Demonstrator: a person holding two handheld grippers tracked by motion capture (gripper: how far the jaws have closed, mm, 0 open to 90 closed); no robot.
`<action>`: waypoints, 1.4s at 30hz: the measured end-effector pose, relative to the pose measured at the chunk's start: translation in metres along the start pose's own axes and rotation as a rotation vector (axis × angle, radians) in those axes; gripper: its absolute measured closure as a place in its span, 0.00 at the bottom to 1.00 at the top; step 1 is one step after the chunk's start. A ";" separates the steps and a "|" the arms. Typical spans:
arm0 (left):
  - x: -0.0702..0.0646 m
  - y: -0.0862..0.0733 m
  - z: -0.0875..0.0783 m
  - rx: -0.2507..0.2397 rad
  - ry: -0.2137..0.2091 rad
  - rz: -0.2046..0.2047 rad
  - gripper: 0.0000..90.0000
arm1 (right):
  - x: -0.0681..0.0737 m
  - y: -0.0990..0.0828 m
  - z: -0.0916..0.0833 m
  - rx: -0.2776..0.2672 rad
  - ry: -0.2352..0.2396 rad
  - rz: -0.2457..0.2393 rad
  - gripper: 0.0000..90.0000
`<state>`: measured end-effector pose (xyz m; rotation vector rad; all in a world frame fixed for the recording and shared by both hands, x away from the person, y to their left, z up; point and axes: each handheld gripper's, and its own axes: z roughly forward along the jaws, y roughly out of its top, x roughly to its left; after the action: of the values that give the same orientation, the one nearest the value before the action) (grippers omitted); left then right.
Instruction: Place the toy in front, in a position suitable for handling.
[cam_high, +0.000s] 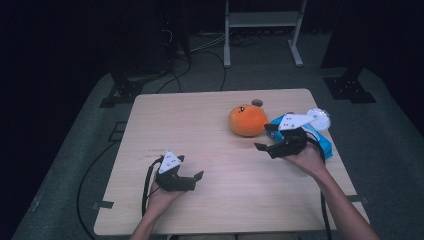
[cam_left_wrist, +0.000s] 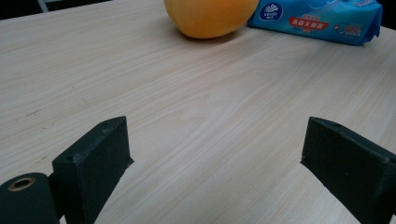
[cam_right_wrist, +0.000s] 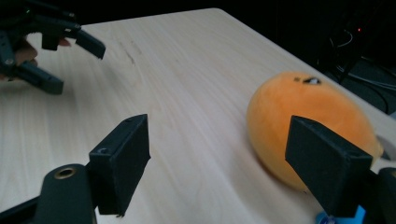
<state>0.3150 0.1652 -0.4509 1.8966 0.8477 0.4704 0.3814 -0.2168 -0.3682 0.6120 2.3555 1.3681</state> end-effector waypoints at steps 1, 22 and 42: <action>0.000 0.000 0.000 0.000 -0.002 0.003 0.08 | -0.003 0.004 0.003 0.001 -0.003 -0.004 0.23; -0.002 -0.001 -0.002 -0.017 -0.003 0.020 0.08 | -0.074 0.013 0.088 0.009 -0.127 0.102 0.25; -0.002 -0.001 -0.001 -0.008 0.019 0.030 0.08 | -0.064 -0.011 0.125 0.067 -0.227 0.166 0.61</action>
<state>0.3124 0.1643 -0.4517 1.9029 0.8297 0.5107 0.4962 -0.1645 -0.4322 0.9485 2.2155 1.2175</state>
